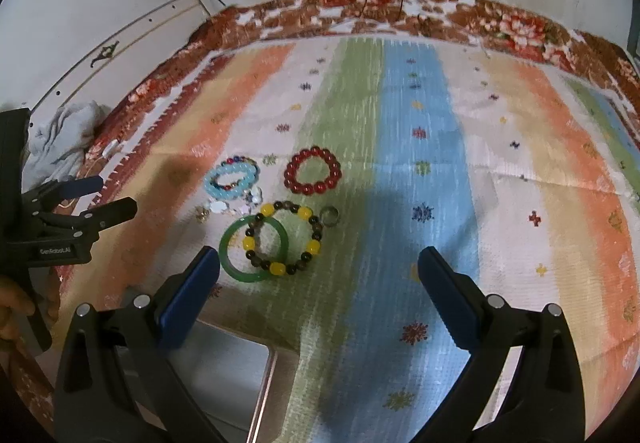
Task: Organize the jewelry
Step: 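Move the right tool toward the yellow-black bracelet while the left tool approaches the gold charm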
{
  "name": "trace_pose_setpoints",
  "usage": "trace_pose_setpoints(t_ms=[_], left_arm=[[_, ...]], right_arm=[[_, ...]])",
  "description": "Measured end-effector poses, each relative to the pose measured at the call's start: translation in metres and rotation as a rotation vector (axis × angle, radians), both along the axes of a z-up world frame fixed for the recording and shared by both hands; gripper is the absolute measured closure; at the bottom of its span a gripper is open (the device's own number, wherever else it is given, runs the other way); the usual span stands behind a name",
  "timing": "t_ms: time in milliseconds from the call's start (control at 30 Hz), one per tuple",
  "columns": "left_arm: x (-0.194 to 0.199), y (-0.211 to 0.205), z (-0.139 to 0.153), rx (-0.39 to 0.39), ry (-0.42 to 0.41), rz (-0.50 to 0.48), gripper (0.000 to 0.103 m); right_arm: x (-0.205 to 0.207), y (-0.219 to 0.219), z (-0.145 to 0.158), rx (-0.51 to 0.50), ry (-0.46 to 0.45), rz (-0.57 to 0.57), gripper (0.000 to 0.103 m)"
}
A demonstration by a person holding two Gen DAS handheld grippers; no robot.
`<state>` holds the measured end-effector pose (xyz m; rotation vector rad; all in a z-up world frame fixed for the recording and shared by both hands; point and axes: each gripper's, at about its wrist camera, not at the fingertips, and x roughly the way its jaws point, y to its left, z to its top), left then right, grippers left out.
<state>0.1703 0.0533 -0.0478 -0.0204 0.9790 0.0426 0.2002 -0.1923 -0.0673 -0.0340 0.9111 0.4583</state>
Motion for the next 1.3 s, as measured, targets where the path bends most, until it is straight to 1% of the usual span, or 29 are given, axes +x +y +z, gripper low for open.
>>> trace_pose_setpoints(t_ms=[33, 133, 167, 300, 400, 500, 533, 600, 667, 733, 833, 867, 967, 1033, 1067, 1133, 1233, 1300], left_arm=[[0.004, 0.001, -0.003, -0.015, 0.019, -0.004, 0.006], [0.013, 0.008, -0.011, -0.094, 0.076, -0.001, 0.006], [0.015, 0.009, -0.014, -0.106, 0.091, -0.004, 0.006], [0.022, 0.009, -0.022, -0.094, 0.133, -0.020, 0.007], [0.030, 0.013, -0.029, -0.135, 0.180, -0.024, 0.007], [0.035, 0.014, -0.035, -0.153, 0.213, -0.036, 0.018], [0.037, 0.013, -0.036, -0.154, 0.222, -0.041, 0.022], [0.040, 0.013, -0.040, -0.145, 0.235, -0.046, 0.025], [0.044, 0.012, -0.045, -0.147, 0.251, -0.056, 0.035], [0.047, 0.012, -0.051, -0.155, 0.267, -0.059, 0.041], [0.054, 0.009, -0.056, -0.144, 0.279, -0.067, 0.043], [0.056, 0.009, -0.058, -0.141, 0.281, -0.070, 0.046], [0.062, 0.007, -0.063, -0.137, 0.291, -0.077, 0.051], [0.066, 0.005, -0.067, -0.132, 0.298, -0.086, 0.051], [0.067, 0.004, -0.068, -0.129, 0.300, -0.091, 0.053], [0.071, 0.001, -0.072, -0.114, 0.307, -0.102, 0.058], [0.075, 0.000, -0.078, -0.104, 0.316, -0.108, 0.059], [0.077, -0.002, -0.081, -0.093, 0.320, -0.113, 0.059]], right_arm=[[0.003, 0.000, -0.003, 0.001, 0.022, 0.000, 0.005], [0.012, -0.001, -0.013, 0.016, 0.086, -0.008, 0.005], [0.015, -0.001, -0.016, 0.017, 0.103, -0.009, 0.005], [0.022, 0.000, -0.023, 0.020, 0.148, -0.011, 0.005], [0.027, 0.002, -0.028, 0.023, 0.180, -0.013, 0.005], [0.034, 0.003, -0.034, 0.025, 0.215, -0.020, 0.006], [0.037, 0.003, -0.037, 0.031, 0.229, -0.023, 0.007], [0.041, 0.003, -0.041, 0.037, 0.249, -0.024, 0.009], [0.045, 0.005, -0.045, 0.035, 0.262, -0.022, 0.011], [0.049, 0.008, -0.049, 0.033, 0.278, -0.019, 0.018], [0.053, 0.012, -0.056, 0.031, 0.301, -0.009, 0.020], [0.055, 0.013, -0.058, 0.029, 0.306, -0.006, 0.021], [0.060, 0.016, -0.063, 0.027, 0.324, -0.003, 0.025], [0.063, 0.017, -0.066, 0.028, 0.330, -0.002, 0.031], [0.065, 0.018, -0.067, 0.029, 0.332, -0.002, 0.032], [0.069, 0.019, -0.070, 0.030, 0.339, 0.002, 0.039], [0.073, 0.022, -0.076, 0.011, 0.348, 0.006, 0.046], [0.075, 0.024, -0.079, 0.003, 0.352, 0.005, 0.046]])
